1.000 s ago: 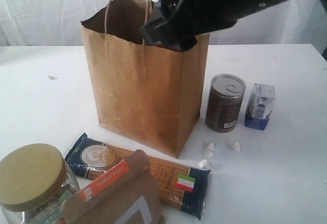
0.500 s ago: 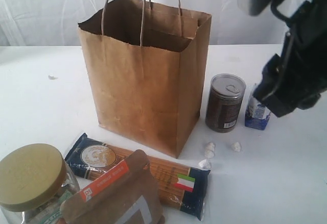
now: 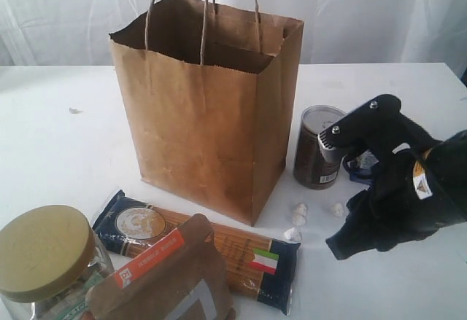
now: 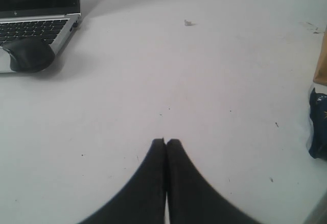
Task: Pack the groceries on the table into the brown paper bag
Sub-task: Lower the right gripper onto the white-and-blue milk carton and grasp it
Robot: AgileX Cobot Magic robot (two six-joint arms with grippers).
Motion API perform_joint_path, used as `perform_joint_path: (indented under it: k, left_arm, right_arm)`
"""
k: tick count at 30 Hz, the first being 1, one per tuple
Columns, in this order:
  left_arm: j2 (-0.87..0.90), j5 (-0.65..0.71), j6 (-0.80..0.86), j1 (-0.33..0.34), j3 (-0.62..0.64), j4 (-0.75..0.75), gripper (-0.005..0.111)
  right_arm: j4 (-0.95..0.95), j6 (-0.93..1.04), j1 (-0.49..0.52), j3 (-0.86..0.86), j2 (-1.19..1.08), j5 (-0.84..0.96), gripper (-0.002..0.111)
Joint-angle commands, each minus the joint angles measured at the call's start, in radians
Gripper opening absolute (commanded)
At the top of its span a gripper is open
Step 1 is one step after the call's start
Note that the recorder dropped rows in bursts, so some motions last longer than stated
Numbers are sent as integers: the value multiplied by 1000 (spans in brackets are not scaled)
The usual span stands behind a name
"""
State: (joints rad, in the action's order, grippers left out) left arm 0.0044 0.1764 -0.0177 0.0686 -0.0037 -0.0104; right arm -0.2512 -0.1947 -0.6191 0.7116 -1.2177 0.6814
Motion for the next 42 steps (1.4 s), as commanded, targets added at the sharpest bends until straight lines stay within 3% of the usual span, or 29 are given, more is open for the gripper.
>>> perform_joint_path:
  k: [1,6,12,20,25,29,32,38,42]
  left_arm:
    - [-4,-5,-1,1,4,-7,0]
    - [-4,-5,-1,1,4,-7,0]
    - [-4,-5,-1,1,4,-7,0]
    - [-4,-5,-1,1,4,-7,0]
    - [-4,-5,-1,1,4,-7,0]
    - [-4,-5,-1,1,4,-7,0]
    - [-4,-5,-1,1,4,-7,0]
    - [-4,-5,-1,1,4,-7,0]
    - [-4,-5,-1,1,4,-7,0]
  right_arm:
    - [-33,-52,4,-49,-2,-61,35]
    - [-130,-222,61,-47,-6,-60,36]
    - [-105,-279,190,-47,-73,-87,36]
    - [14,-193,271,-10,-181,-123,36]
    - [-227,-214,271,25,-171,-92,36]
    - [-312,-260,271,25,-164,-80,36]
    - [-364,-263,271,25,-164,-111,43]
    - [-436,-457,271,25,-171,-370,72]
    - [-540,-761,280,69,-206,-383,73]
